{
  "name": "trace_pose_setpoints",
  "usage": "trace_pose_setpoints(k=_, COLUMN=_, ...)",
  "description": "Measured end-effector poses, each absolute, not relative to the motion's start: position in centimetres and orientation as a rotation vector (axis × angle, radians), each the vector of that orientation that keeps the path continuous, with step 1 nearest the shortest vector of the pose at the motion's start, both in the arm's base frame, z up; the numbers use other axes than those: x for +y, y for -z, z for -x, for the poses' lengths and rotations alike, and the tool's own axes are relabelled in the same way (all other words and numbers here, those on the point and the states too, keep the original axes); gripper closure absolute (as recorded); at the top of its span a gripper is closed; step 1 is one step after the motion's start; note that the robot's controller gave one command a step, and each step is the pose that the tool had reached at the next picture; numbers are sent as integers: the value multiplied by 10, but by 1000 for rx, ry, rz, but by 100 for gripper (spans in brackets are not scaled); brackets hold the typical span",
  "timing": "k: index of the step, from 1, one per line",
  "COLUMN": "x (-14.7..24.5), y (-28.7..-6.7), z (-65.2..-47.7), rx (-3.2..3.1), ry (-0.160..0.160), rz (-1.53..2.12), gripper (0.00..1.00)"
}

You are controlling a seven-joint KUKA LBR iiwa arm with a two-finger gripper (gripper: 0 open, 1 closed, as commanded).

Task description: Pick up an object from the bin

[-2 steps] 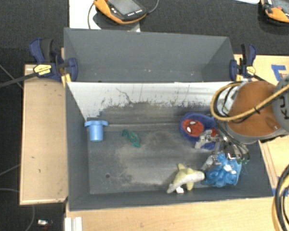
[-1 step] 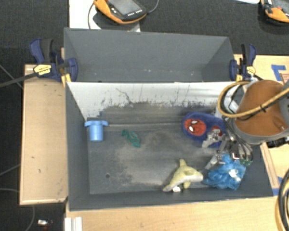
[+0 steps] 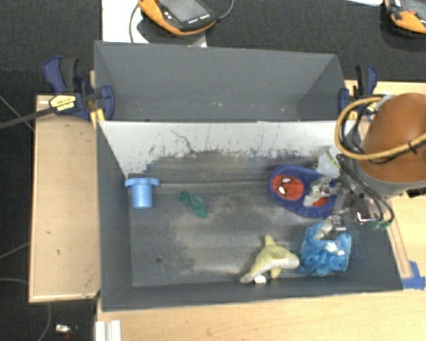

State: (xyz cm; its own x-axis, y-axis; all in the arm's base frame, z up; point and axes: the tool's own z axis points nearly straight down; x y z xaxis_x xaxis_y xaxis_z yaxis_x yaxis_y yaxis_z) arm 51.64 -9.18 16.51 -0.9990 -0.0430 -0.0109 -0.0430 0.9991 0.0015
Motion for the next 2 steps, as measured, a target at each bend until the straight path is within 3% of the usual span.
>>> trace_pose_setpoints(k=1, x=-131, y=-131, z=-524, rx=3130, ry=-1, rz=-51, gripper=0)
trace_pose_setpoints(k=2, x=-139, y=-87, z=-528, rx=3113, ry=-5, rz=-86, gripper=0)
